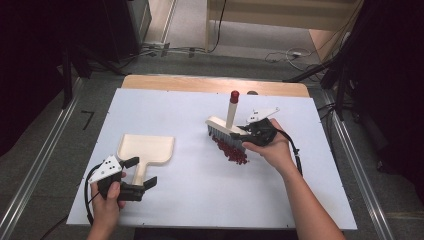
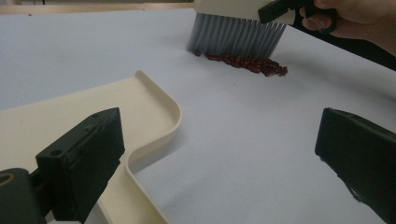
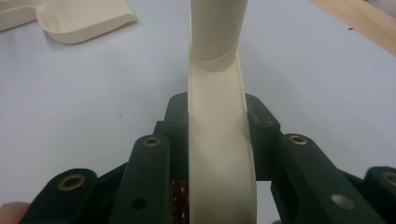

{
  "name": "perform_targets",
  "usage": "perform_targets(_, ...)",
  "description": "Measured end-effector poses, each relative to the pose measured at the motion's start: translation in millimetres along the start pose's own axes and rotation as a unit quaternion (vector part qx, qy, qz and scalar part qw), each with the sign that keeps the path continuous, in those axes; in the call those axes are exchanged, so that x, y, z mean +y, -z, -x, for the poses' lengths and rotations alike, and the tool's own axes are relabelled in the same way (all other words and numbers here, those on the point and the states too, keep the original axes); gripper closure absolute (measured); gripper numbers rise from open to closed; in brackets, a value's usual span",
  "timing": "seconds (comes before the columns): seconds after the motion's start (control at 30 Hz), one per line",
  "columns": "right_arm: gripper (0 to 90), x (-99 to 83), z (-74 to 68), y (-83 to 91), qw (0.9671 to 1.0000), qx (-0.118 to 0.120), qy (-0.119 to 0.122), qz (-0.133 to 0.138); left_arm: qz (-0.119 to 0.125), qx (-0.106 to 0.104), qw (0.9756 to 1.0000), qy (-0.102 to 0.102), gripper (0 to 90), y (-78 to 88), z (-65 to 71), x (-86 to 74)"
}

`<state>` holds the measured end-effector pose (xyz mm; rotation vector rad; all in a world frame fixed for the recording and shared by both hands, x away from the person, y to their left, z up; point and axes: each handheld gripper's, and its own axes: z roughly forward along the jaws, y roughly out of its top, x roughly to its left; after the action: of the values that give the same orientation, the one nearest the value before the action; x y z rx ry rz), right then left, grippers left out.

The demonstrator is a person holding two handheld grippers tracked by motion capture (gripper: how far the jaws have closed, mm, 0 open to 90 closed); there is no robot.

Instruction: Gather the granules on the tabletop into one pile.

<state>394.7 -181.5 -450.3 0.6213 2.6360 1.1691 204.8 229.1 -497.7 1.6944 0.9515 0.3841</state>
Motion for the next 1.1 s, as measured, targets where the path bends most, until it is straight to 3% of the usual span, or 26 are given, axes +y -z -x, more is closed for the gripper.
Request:
perform_targets(0.33,65.1,-7.0,-7.9,7.6,0.9999,0.014,0.003,0.002,0.0,-0.001,1.0,0.0,1.6,-0.4,-0.4,0.0)
perform_targets(0.57,65.0,-5.5,-10.3,22.2,0.9995,-0.015,-0.008,0.025,0.001,0.0,1.0,0.002,1.6,-0.4,-0.9,-0.2)
perform_targets(0.7,65.0,1.2,-19.7,32.8,0.9981,-0.025,-0.03,0.048,0.0,0.0,1.0,0.002,1.6,-1.1,-1.0,-0.3)
perform_targets(0.87,65.0,8.4,-43.4,27.0,0.9959,-0.003,-0.076,0.049,-0.002,0.0,1.0,-0.001,1.6,-1.6,-0.4,0.0)
perform_targets(0.97,65.0,8.4,-55.2,14.8,0.9924,0.001,-0.114,0.046,-0.002,0.0,1.0,-0.001,1.6,-1.8,0.3,-0.1)
perform_targets(1.1,65.0,3.9,-60.1,-4.2,0.9859,-0.004,-0.164,0.032,-0.003,0.001,1.0,-0.002,1.6,-0.8,-0.1,-0.1)
